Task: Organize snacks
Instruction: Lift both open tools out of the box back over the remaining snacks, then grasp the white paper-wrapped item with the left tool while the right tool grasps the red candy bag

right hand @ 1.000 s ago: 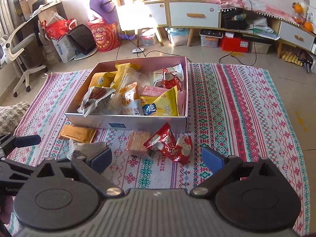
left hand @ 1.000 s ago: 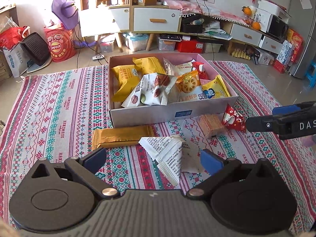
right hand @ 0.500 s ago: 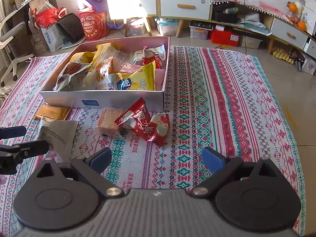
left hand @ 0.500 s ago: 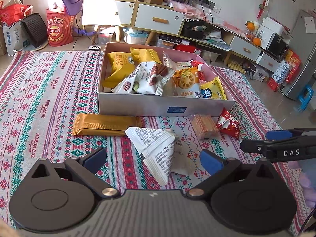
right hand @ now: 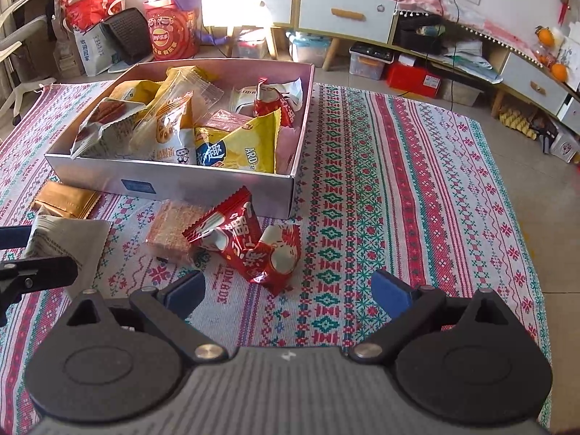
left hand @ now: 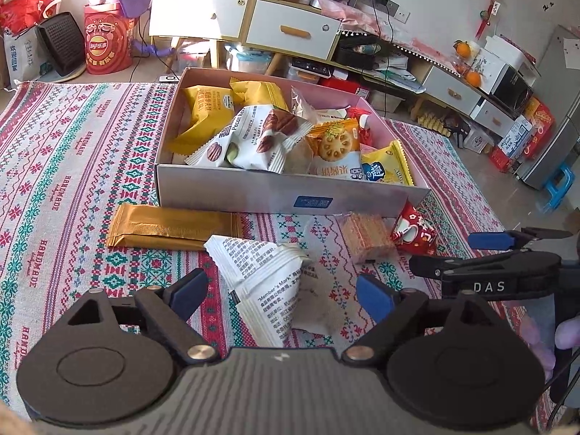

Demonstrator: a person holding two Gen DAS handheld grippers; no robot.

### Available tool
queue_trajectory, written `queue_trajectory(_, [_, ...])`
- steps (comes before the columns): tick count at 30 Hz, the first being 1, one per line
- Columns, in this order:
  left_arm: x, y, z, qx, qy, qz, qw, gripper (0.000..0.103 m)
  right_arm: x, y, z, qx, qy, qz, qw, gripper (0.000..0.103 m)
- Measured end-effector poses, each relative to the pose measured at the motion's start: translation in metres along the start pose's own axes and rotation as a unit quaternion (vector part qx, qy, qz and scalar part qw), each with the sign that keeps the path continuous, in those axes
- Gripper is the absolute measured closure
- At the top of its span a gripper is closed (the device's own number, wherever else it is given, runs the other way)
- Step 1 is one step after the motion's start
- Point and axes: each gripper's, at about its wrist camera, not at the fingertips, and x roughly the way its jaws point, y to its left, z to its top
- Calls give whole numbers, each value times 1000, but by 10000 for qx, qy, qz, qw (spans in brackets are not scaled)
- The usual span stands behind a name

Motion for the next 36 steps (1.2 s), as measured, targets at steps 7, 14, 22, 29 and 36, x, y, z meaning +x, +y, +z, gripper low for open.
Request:
queue_trajectory(7, [6,0,1,-3,94,88,9999,35,13,12,-3,-576,-289,-85,9979,9])
queue_trajectory(14, [7,1,4,-37,128,154,9998,42,10,24,-3,-890,-532,9,9946,23])
queue_trajectory(22, [7,0,4,-2,156,182,9997,42,8,30,-1,-993,-509,170,9936,41])
queue_trajectory(29, [7,0,4,-11,175,182,9997,43,5,36,1,-1093,-380,294,9928,62])
queue_trajectory(36, [7,-1,4,10,176,191,9997,43,3,38,3,-1042,-244,352,9936,68])
